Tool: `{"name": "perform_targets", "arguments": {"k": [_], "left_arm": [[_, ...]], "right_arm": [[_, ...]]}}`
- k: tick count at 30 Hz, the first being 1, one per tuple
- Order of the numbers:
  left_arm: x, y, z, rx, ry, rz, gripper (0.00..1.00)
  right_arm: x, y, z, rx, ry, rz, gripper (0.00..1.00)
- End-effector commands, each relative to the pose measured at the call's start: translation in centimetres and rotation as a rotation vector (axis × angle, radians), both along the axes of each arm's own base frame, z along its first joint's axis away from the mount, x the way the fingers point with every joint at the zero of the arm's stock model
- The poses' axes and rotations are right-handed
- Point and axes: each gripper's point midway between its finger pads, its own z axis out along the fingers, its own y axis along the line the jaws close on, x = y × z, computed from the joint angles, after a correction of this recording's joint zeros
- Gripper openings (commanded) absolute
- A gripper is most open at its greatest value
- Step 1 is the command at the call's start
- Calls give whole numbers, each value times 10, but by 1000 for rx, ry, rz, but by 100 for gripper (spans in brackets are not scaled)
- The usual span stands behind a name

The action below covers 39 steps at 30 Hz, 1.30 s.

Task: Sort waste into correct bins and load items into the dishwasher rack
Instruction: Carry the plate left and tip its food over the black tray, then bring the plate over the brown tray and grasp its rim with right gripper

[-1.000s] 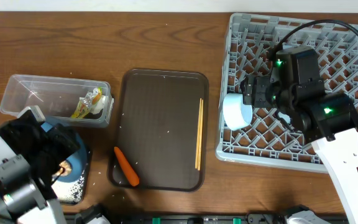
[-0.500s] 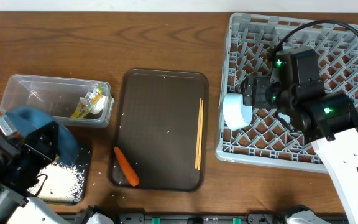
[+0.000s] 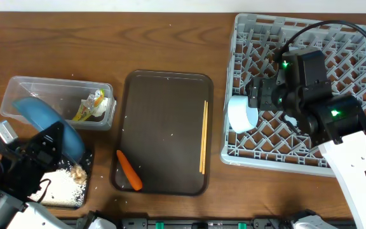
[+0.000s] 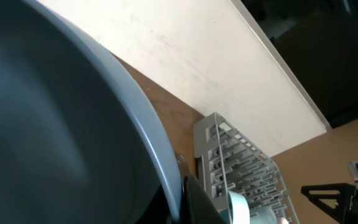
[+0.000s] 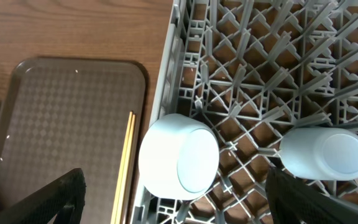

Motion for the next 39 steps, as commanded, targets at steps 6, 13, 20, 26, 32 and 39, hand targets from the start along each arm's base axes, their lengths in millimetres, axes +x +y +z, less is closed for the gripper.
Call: {"name": "perform_targets", "arguments": {"k": [6, 13, 20, 26, 32, 39], "left_arm": [[10, -52, 12, 75, -101, -277, 6], [20, -103, 6, 151, -72, -489, 6], [17, -159, -40, 433, 99, -649, 6], [0, -191, -83, 762, 227, -789, 6], [-7, -223, -101, 986, 185, -887, 6], [-4, -245, -90, 1100, 57, -863, 6]], "right_arm": [[7, -1, 8, -5, -41, -3, 86], [8, -1, 9, 2, -45, 0, 86], [8, 3, 10, 17, -49, 45, 86], [3, 20, 11, 37, -50, 176, 81], [-12, 56, 15, 157, -35, 389, 78], [-14, 82, 16, 359, 42, 390, 80]]}}
